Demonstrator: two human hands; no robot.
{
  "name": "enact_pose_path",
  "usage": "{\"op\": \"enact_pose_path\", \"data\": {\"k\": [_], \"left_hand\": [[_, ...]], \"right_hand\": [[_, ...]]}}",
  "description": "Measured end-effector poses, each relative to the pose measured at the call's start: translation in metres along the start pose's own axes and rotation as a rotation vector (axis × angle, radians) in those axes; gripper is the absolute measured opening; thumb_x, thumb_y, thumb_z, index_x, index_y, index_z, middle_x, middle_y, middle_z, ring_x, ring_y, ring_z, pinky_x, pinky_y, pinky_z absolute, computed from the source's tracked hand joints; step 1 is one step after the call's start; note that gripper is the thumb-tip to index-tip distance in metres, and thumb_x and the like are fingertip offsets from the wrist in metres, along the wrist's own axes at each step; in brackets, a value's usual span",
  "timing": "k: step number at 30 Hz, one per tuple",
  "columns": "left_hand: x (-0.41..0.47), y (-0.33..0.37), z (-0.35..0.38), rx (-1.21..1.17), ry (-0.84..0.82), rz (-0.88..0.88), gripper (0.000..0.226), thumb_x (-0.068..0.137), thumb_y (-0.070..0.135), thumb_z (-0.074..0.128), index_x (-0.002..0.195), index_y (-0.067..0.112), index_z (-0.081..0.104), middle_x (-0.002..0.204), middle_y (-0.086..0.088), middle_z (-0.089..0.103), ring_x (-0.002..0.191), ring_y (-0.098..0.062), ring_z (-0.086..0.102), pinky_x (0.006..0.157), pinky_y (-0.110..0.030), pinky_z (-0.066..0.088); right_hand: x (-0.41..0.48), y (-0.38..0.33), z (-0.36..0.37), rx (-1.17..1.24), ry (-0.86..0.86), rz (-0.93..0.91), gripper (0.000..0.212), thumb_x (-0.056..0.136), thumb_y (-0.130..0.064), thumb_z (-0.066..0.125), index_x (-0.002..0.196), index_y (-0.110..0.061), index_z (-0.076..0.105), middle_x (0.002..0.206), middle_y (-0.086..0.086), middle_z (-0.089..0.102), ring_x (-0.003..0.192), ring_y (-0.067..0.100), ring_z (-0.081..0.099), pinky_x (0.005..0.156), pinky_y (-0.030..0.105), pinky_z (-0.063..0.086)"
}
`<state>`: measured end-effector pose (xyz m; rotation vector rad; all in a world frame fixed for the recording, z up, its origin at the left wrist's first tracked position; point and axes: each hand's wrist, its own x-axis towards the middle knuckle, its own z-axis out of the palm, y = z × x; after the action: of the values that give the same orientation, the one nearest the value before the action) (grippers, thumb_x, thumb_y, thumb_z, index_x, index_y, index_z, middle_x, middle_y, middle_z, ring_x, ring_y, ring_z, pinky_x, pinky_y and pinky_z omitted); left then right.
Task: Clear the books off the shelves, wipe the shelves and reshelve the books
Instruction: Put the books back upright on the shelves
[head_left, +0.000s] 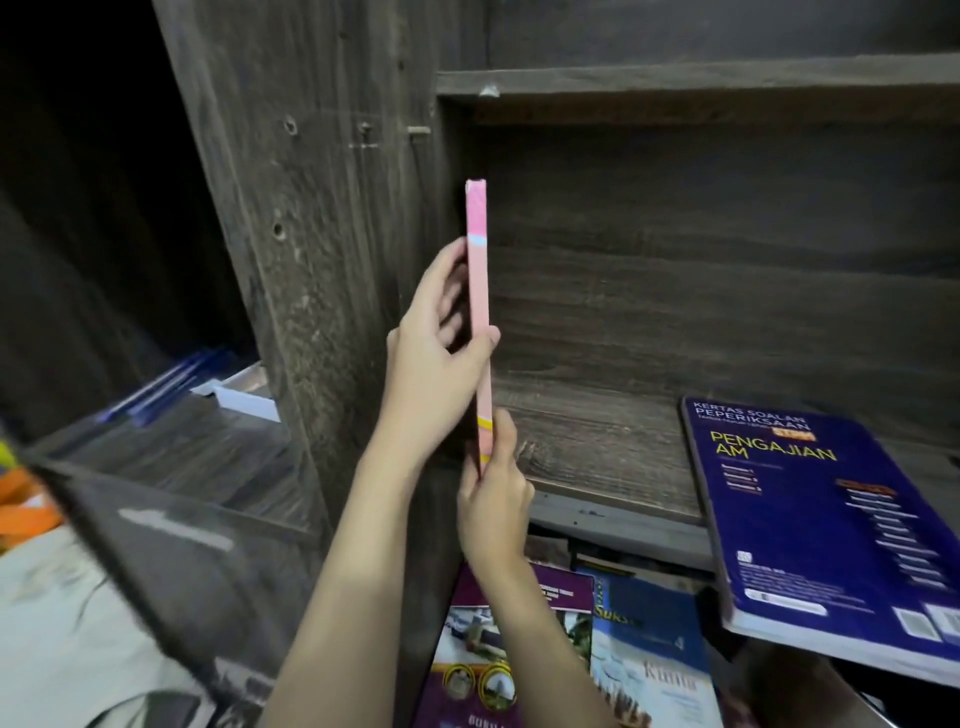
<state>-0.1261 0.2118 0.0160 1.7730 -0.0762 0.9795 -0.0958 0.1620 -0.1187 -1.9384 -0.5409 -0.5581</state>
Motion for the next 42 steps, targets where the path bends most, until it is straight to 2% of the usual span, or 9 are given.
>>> {"op": "enact_pose_path", "data": {"k": [7,12,15,18,21,25,28,31,42], "left_hand": [[-0.003,-0.009,-0.001,-0.010,0.051,-0.023,0.070,0.077,-0.019,0.059,0.123,0.030,0.043,0.130,0.005,0.053,0.124,0.001,0.047,0.101,-0.017,0.042],[-0.003,-0.017,-0.004,0.029,0.111,-0.010,0.069,0.078,-0.020,0.055,0.132,0.022,0.044,0.131,0.003,0.053,0.120,0.007,0.049,0.096,-0.012,0.042],[-0.002,-0.026,-0.003,0.112,0.183,0.000,0.071,0.082,-0.020,0.047,0.143,0.015,0.039,0.133,-0.003,0.054,0.113,0.012,0.051,0.092,-0.010,0.044],[-0.003,-0.033,0.000,0.288,0.248,0.063,0.075,0.083,-0.011,0.045,0.149,0.019,0.027,0.138,-0.007,0.052,0.120,-0.014,0.056,0.104,-0.028,0.043],[-0.007,-0.034,0.004,0.466,0.312,0.141,0.074,0.082,-0.015,0.047,0.148,0.007,0.022,0.143,-0.017,0.044,0.125,-0.028,0.050,0.103,-0.005,0.027],[-0.012,-0.037,0.001,0.554,0.213,0.158,0.074,0.078,-0.020,0.044,0.146,0.002,0.025,0.151,-0.016,0.030,0.133,-0.013,0.032,0.103,0.000,0.018],[-0.017,-0.035,-0.001,0.658,0.094,0.057,0.074,0.081,-0.017,0.043,0.148,0.009,0.026,0.158,-0.001,0.013,0.128,-0.020,0.037,0.103,-0.025,0.031],[-0.017,-0.032,-0.001,0.778,-0.065,-0.054,0.085,0.081,-0.012,0.046,0.152,0.017,0.008,0.158,0.011,-0.013,0.128,-0.028,0.041,0.095,-0.042,0.043],[-0.020,-0.048,0.007,1.071,-0.258,-0.118,0.085,0.094,0.012,0.047,0.147,0.009,-0.020,0.136,0.003,-0.048,0.145,-0.017,-0.014,0.113,-0.028,0.014]], "right_hand": [[0.008,0.010,0.006,0.019,-0.262,0.087,0.067,0.094,-0.009,0.045,0.150,-0.022,0.011,0.131,0.020,0.055,0.103,0.047,0.055,0.081,0.045,0.041],[0.007,0.028,-0.003,0.129,-0.520,0.065,0.105,0.077,-0.005,0.059,0.140,-0.055,-0.008,0.148,0.006,0.041,0.117,0.038,0.055,0.094,0.042,0.047],[0.005,0.040,-0.001,0.164,-0.562,0.081,0.110,0.077,-0.007,0.069,0.145,-0.055,-0.002,0.151,-0.001,0.038,0.123,0.024,0.051,0.103,0.035,0.043],[0.007,0.042,0.007,0.135,-0.544,0.069,0.109,0.077,-0.011,0.075,0.147,-0.048,0.001,0.143,0.004,0.049,0.093,0.014,0.049,0.094,0.029,0.044],[0.009,0.040,0.012,0.084,-0.496,0.065,0.098,0.076,-0.012,0.075,0.151,-0.033,0.015,0.146,0.005,0.046,0.124,0.022,0.051,0.102,0.030,0.038],[0.011,0.044,0.022,0.042,-0.418,0.101,0.078,0.074,-0.017,0.076,0.142,-0.023,0.040,0.129,0.010,0.060,0.118,0.028,0.057,0.095,0.036,0.046],[0.011,0.044,0.028,0.008,-0.367,0.156,0.067,0.078,-0.023,0.073,0.138,-0.028,0.045,0.111,0.014,0.069,0.099,0.034,0.064,0.079,0.037,0.047],[0.014,0.044,0.030,-0.046,-0.357,0.112,0.064,0.083,-0.019,0.068,0.142,-0.023,0.046,0.127,0.010,0.062,0.114,0.029,0.060,0.090,0.032,0.044],[0.024,0.045,0.021,-0.164,-0.480,0.056,0.060,0.093,-0.014,0.045,0.150,-0.022,0.028,0.133,0.012,0.056,0.122,0.029,0.052,0.092,0.034,0.039]]}}
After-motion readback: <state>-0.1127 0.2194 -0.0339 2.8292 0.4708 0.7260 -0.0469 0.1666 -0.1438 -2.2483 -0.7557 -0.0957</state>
